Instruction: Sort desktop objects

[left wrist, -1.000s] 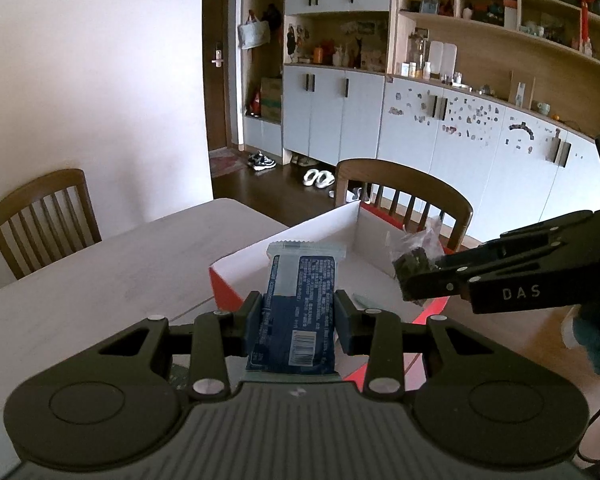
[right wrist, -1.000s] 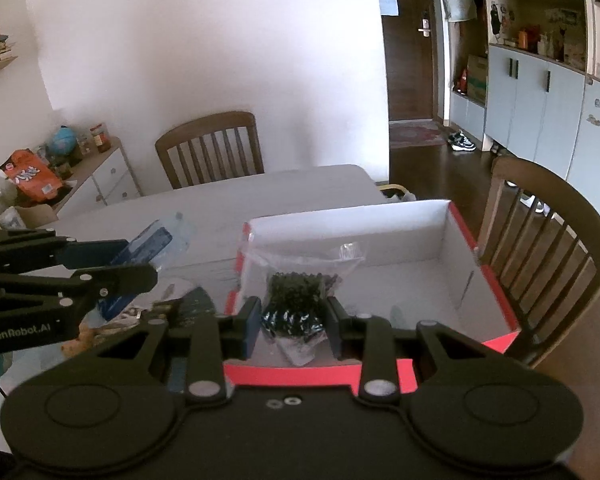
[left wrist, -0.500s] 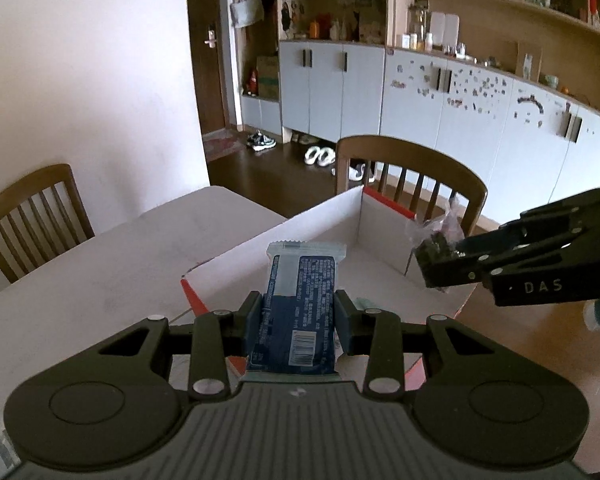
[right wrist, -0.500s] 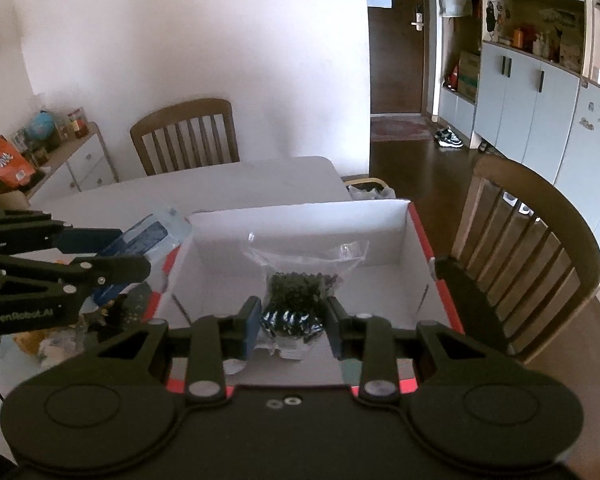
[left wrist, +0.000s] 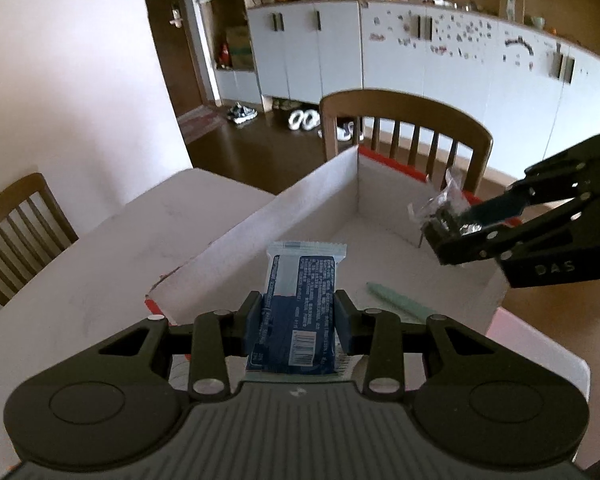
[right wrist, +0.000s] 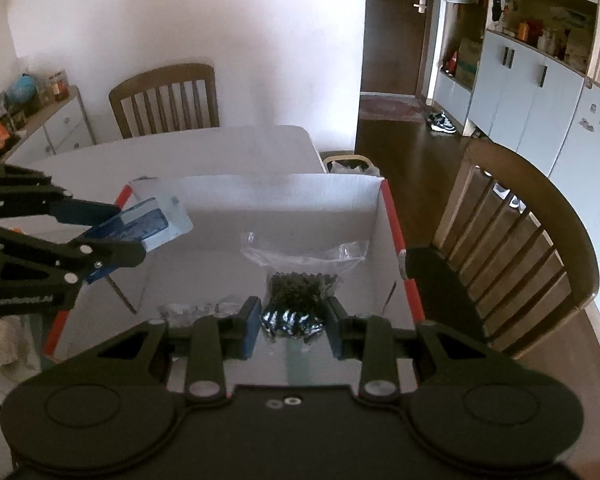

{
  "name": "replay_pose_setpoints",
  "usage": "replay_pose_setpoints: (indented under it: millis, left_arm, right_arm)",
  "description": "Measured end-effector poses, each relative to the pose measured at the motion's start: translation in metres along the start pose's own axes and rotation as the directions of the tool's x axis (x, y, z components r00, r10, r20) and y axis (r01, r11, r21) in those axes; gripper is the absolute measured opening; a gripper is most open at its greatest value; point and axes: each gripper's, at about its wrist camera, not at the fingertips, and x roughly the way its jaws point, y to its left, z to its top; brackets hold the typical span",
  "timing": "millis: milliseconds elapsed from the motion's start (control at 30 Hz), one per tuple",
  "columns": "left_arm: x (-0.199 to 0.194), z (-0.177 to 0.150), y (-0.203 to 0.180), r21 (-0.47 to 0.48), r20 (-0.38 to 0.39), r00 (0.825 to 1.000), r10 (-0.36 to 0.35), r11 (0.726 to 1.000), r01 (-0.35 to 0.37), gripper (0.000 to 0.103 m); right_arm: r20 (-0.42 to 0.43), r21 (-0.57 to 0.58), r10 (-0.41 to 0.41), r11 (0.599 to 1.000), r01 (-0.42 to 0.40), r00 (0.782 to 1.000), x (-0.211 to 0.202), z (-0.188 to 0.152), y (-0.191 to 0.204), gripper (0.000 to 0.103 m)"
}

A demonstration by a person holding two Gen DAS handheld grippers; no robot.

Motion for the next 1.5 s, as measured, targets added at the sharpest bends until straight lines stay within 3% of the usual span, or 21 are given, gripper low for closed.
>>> replay_pose_setpoints:
  millis: [400,1033,1500]
  left_arm:
    - [0.054,0.01,0.001,0.056,-0.136,0.991,-0.014,0.998,0.022,0.036]
    - [0.114,0.008,0.008,0.082,-0.311,0.95,-0.013,0.996,0.04,0.037]
    - [0.137,0.009,0.012,0.053,-0.459,0.888,-0.03,0.997,0.062,0.037]
  right_arm:
    - [-0.099,-0.021,0.078,0.997,-0.08,0.992,0.039,0.006,-0.003,0.033]
    - [-0.273,-0.131,0.102,0.981,-0.142,0.957,0.082,0.0,0.017,0.033]
    - [-0.354,-0.141,0.105,0.976,-0.164,0.929,0.097,0.008,0.022,0.038]
